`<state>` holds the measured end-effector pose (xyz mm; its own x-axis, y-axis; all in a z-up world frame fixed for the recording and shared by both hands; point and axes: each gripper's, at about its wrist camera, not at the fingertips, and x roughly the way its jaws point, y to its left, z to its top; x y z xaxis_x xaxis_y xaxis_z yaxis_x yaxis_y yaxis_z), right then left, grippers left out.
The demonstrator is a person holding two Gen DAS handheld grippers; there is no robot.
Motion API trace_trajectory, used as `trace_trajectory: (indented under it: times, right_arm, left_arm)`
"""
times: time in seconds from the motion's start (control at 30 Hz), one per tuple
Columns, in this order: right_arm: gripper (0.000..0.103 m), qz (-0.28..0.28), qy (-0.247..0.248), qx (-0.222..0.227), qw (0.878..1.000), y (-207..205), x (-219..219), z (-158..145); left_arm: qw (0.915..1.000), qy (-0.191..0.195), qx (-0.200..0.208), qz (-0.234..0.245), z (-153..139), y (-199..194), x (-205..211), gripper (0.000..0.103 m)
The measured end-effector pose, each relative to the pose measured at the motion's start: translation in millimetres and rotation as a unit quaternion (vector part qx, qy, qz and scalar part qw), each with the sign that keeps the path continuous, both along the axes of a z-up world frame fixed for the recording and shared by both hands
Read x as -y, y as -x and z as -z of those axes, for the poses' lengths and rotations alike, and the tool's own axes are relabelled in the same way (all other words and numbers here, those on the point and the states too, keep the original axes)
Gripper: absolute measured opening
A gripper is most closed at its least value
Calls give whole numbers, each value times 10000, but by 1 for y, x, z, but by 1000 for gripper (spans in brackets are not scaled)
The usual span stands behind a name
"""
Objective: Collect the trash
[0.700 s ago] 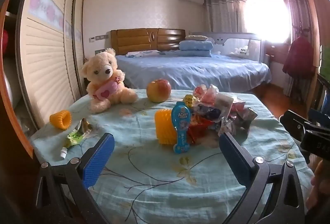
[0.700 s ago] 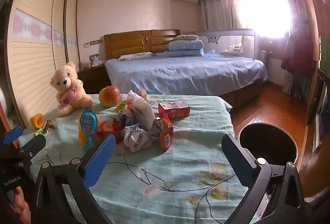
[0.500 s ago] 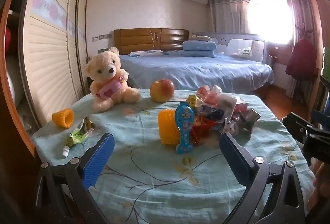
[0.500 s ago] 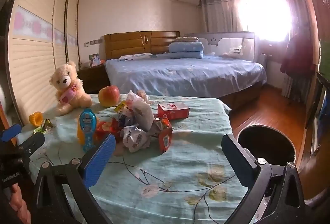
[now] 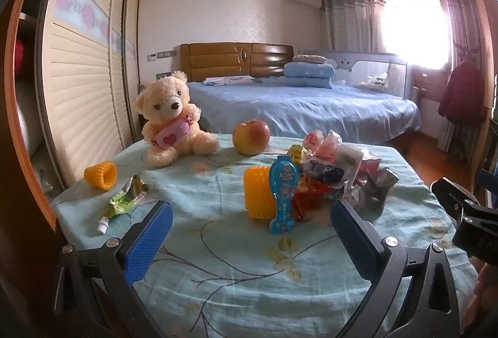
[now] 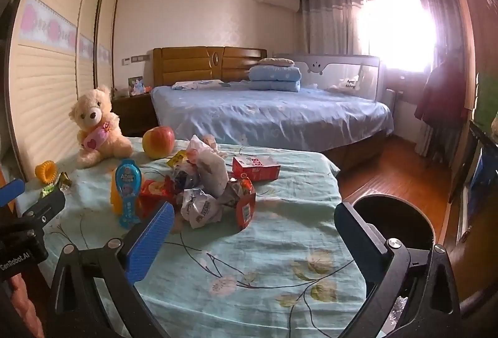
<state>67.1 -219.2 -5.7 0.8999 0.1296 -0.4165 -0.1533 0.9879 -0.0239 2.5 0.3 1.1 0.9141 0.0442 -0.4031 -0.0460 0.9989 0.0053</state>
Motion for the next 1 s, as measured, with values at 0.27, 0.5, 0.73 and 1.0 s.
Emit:
trace_trajectory:
  times: [0.27,0.5,0.73,1.0]
  right_arm:
    - [103,11,-15,8,10000,0,-1,-1]
    - [103,36,-59,2,10000,-1,2,-1]
    - [103,34,-67,-6,10000,-2,2,-2]
    - [103,38,-67,3,10000,-2,3,-1]
  left_arm:
    - [10000,1,35,6,-1,0,0,102]
    - [10000,-9,64,15,-2,1,0,102]
    - [10000,-16,66,12,-1,1,1,102]
    - [10000,-18,59,20,-1,1,2,102]
